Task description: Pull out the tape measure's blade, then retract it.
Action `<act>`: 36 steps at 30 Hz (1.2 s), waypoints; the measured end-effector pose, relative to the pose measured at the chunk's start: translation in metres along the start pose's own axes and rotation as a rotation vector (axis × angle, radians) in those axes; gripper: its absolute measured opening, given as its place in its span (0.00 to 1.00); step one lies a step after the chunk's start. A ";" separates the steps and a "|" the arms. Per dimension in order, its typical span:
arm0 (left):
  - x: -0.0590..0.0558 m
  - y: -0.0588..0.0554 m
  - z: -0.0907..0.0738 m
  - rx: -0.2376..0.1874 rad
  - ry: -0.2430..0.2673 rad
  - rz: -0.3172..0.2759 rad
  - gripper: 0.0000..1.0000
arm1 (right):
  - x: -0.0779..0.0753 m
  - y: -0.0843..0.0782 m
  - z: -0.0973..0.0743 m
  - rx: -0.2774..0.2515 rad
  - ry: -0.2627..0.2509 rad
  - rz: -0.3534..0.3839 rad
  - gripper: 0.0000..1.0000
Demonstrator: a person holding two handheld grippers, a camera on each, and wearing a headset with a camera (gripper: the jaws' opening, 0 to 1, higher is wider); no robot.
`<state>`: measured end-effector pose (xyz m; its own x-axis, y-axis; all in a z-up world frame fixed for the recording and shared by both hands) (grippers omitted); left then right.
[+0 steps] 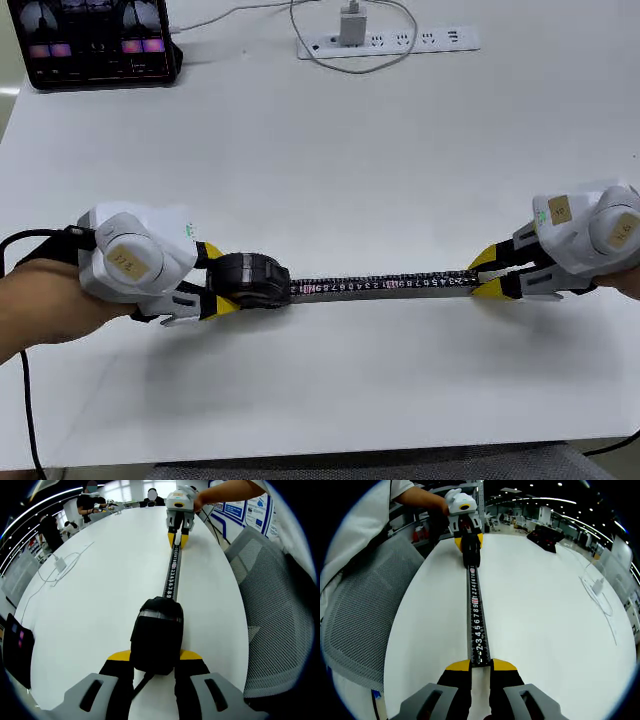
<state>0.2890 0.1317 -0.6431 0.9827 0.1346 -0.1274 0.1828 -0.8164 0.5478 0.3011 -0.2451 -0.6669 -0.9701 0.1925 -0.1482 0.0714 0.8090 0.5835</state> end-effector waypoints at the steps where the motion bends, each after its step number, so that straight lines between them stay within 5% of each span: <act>1: 0.000 0.000 0.000 0.000 0.000 0.000 0.26 | 0.000 0.000 0.000 0.001 -0.001 0.000 0.09; 36: -0.002 0.003 0.000 -0.013 0.019 -0.025 0.27 | -0.003 -0.008 -0.008 0.059 -0.020 0.019 0.10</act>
<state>0.2880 0.1292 -0.6418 0.9782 0.1652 -0.1254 0.2072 -0.8055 0.5551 0.3017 -0.2564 -0.6649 -0.9637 0.2185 -0.1534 0.1038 0.8361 0.5386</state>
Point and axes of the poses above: the centre of the closed fingertips' face, and the gripper's own axes: z roughly forward along the fingers, x roughly to its left, y roughly out of its top, the point moved 10 cm from there along -z, roughly backward along the fingers, and after that the axes turned 13 degrees about -y, right-handed, at the moved point
